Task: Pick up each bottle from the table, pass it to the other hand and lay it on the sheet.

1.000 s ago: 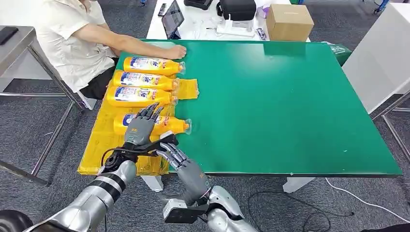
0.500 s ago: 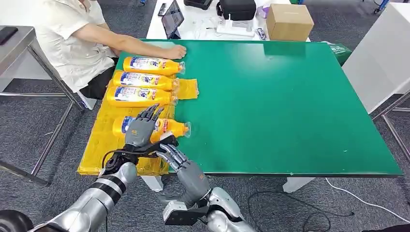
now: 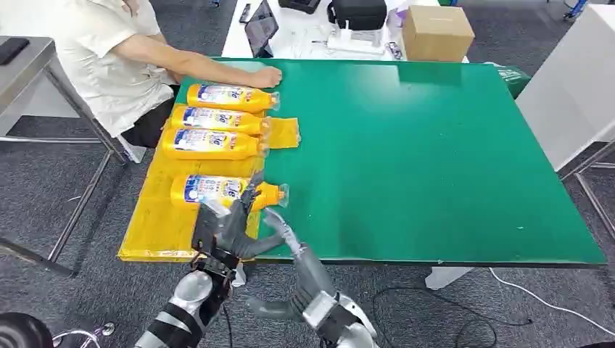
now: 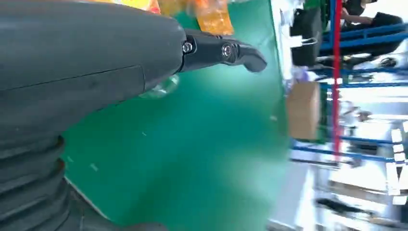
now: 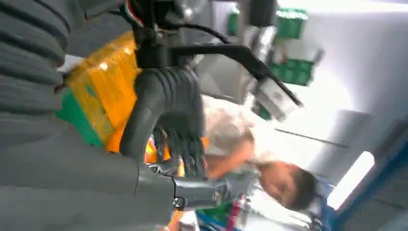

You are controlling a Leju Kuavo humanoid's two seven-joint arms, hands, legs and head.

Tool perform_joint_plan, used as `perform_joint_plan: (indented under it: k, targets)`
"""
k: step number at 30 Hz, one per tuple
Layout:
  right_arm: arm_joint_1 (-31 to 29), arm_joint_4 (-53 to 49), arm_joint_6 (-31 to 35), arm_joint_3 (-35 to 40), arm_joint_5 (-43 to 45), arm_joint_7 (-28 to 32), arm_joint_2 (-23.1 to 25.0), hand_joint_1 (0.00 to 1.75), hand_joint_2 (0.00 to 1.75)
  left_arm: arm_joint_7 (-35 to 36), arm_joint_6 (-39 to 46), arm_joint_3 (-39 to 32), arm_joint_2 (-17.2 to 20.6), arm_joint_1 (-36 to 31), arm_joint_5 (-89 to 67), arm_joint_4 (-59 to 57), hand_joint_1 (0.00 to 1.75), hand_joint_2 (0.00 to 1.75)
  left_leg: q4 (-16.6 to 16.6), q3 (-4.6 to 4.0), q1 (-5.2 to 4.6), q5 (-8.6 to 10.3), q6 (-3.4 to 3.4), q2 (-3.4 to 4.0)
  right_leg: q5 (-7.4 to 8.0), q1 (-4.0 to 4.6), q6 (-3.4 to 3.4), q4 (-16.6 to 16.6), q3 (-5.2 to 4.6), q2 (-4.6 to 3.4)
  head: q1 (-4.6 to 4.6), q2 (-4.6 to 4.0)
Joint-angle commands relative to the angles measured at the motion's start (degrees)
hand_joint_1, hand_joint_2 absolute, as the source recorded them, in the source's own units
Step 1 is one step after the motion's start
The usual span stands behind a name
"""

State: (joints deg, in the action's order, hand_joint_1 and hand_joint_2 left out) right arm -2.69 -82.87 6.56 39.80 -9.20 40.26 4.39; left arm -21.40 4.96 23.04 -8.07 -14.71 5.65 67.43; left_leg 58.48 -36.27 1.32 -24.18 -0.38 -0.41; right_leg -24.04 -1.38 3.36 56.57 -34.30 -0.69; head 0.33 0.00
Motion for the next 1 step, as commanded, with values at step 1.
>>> perform_joint_plan:
  k: [1]
  targets:
    - [0.48, -5.83, 0.25, 1.95, -0.02, -0.26, -4.53, 0.00, 1.75, 2.14, -1.60, -4.62, -0.95, -4.13, 7.62, -5.27, 0.00, 1.75, -0.04, 0.19, 0.05, 0.03, 0.03, -0.07, -0.03, 0.07, -0.12, -0.04, 0.18, 0.16, 0.04, 0.00]
